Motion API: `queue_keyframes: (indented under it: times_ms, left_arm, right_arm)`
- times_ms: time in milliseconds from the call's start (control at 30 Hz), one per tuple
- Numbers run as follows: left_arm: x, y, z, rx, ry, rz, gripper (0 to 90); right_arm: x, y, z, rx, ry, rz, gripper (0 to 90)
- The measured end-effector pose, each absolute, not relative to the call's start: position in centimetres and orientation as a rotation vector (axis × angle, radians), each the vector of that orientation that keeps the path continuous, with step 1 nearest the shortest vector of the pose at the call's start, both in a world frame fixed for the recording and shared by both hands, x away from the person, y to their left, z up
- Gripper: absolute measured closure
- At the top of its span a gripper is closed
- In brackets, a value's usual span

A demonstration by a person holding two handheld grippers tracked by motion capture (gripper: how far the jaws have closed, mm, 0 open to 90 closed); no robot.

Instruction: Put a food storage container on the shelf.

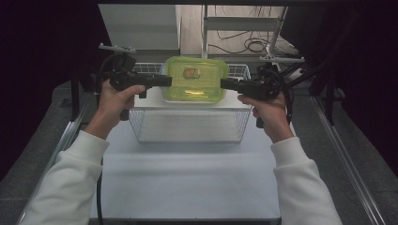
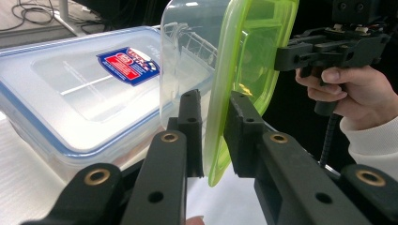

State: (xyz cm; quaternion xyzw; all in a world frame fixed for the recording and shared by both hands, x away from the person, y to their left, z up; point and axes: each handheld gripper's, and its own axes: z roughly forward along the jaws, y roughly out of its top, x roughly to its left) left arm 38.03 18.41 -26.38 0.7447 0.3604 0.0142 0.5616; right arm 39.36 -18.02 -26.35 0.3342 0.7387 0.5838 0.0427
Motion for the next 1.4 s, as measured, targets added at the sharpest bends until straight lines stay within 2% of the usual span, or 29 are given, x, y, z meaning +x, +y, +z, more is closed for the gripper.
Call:
queue_keyframes:
  times_ms: [1400]
  left_arm:
    - [41.9,19.2,-27.1,1.717,0.940,-0.003,77.0]
  right_arm:
    - [43.2,-16.7,-26.2,1.133,2.264,1.745,79.4]
